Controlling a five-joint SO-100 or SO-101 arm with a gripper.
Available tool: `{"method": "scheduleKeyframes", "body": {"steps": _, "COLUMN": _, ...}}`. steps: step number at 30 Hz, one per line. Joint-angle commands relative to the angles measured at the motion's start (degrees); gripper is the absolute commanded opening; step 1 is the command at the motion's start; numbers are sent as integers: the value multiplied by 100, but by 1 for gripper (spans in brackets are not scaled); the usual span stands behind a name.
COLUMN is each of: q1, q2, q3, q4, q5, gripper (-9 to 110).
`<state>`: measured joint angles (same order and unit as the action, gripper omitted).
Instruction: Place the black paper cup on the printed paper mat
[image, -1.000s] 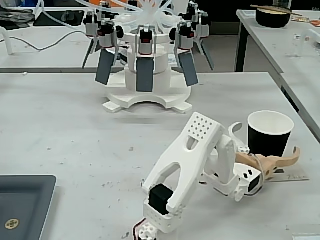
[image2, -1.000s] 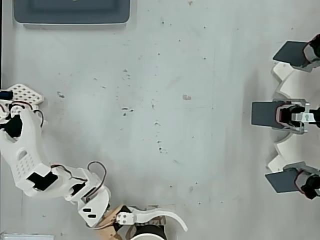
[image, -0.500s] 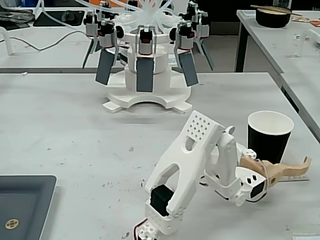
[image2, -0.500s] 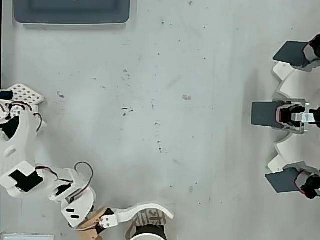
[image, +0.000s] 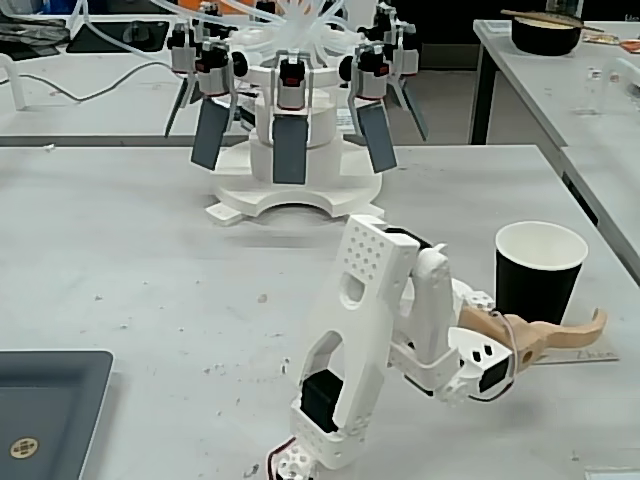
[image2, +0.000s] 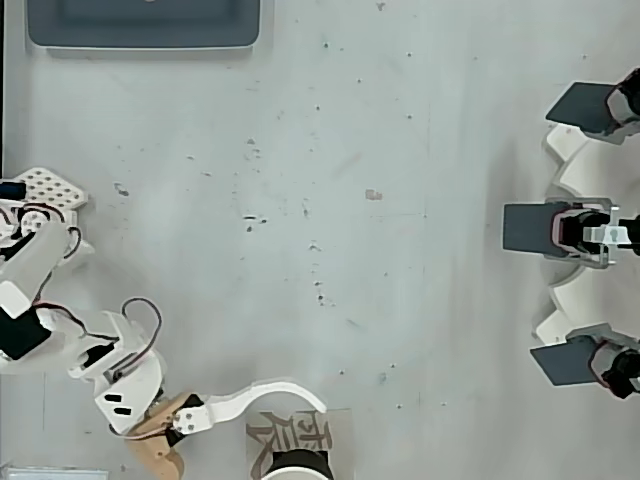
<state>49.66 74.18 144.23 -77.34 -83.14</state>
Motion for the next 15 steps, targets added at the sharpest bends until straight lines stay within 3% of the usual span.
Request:
{"method": "scheduleKeyframes", "body": {"steps": 1, "q1": 44, "q2": 817, "q3": 290, "q4": -114, "q5": 35, "gripper": 64}}
{"method": "scheduleKeyframes", "body": {"steps": 15, "q1": -501, "q2": 3182, "q3": 1916, "q4": -114, "q5": 35, "gripper": 54}}
